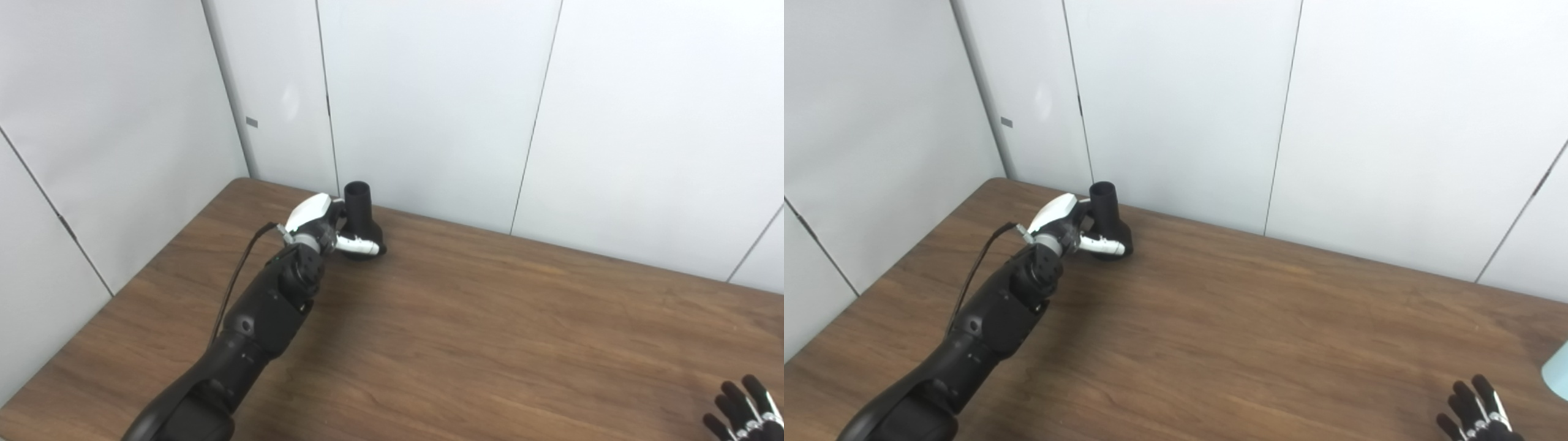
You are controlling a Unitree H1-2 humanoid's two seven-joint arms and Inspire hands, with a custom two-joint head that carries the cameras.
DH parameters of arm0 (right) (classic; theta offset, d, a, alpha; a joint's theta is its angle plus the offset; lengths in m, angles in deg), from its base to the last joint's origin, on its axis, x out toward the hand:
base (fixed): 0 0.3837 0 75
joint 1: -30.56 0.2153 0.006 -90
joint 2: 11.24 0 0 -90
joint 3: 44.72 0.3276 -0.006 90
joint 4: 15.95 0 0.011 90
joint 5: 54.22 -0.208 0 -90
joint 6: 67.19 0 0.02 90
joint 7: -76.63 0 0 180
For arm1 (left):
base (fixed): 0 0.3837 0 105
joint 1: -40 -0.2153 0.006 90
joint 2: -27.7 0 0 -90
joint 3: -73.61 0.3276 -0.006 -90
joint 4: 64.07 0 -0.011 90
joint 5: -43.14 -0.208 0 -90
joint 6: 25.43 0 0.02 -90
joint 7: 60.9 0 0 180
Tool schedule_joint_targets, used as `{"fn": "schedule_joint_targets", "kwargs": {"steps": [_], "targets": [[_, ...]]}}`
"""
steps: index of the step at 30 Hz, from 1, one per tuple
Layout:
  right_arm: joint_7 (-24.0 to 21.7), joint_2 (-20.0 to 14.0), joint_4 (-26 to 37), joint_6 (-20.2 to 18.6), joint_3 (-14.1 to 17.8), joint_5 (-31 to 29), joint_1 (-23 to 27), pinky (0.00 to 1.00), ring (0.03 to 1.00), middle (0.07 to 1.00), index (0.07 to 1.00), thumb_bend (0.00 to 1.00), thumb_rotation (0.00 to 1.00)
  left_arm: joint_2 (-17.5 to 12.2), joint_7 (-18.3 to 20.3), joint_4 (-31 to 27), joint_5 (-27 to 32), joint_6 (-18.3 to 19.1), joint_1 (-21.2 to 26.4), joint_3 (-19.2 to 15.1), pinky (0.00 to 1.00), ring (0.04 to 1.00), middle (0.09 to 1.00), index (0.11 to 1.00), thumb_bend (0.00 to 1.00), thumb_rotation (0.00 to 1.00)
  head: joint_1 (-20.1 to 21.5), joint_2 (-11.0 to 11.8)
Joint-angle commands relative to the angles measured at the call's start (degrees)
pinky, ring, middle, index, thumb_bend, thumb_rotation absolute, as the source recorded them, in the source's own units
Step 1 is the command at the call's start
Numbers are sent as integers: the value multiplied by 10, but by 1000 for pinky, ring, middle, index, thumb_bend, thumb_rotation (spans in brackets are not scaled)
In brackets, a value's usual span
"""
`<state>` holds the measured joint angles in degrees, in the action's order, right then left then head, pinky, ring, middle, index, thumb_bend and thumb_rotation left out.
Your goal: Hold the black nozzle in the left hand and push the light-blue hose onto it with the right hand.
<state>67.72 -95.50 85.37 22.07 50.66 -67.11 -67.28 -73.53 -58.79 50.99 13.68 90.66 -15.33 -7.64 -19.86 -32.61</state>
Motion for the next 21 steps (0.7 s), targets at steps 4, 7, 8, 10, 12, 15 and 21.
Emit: {"fn": "schedule_joint_targets", "kwargs": {"steps": [4, 7, 8, 10, 12, 15, 21], "targets": [[3, -3, 25, 6, 4, 3, 7, 906, 953, 939, 979, 629, 1000, 0, -33, -5, 1, -18, 29, -15, 842, 850, 810, 799, 896, 340, -1, 0], [6, 0, 32, -3, 4, 1, 7, 912, 950, 932, 972, 628, 1000, 4, -38, -2, 3, -26, 31, -15, 776, 812, 780, 762, 887, 319, 0, 0], [7, 0, 34, -6, 4, 1, 8, 913, 950, 932, 972, 627, 1000, 5, -41, 0, 3, -32, 31, -14, 755, 794, 770, 749, 883, 314, 0, 0], [7, 2, 34, -5, 5, -2, 9, 906, 948, 929, 970, 608, 1000, 7, -41, 6, 8, -41, 33, -16, 736, 781, 748, 707, 883, 293, 2, -1], [4, 0, 33, -1, 4, -3, 11, 901, 951, 934, 977, 593, 1000, 9, -39, 7, 14, -43, 33, -18, 752, 784, 737, 683, 882, 281, 3, -1], [6, 2, 37, -4, 6, -4, 10, 884, 938, 921, 963, 602, 997, 14, -39, 4, 19, -41, 33, -23, 757, 780, 728, 679, 886, 277, 3, -1], [7, 1, 42, -9, 7, -7, 10, 894, 944, 925, 969, 598, 998, 16, -40, 9, 31, -52, 33, -28, 758, 729, 689, 678, 888, 256, 5, -1]]}}
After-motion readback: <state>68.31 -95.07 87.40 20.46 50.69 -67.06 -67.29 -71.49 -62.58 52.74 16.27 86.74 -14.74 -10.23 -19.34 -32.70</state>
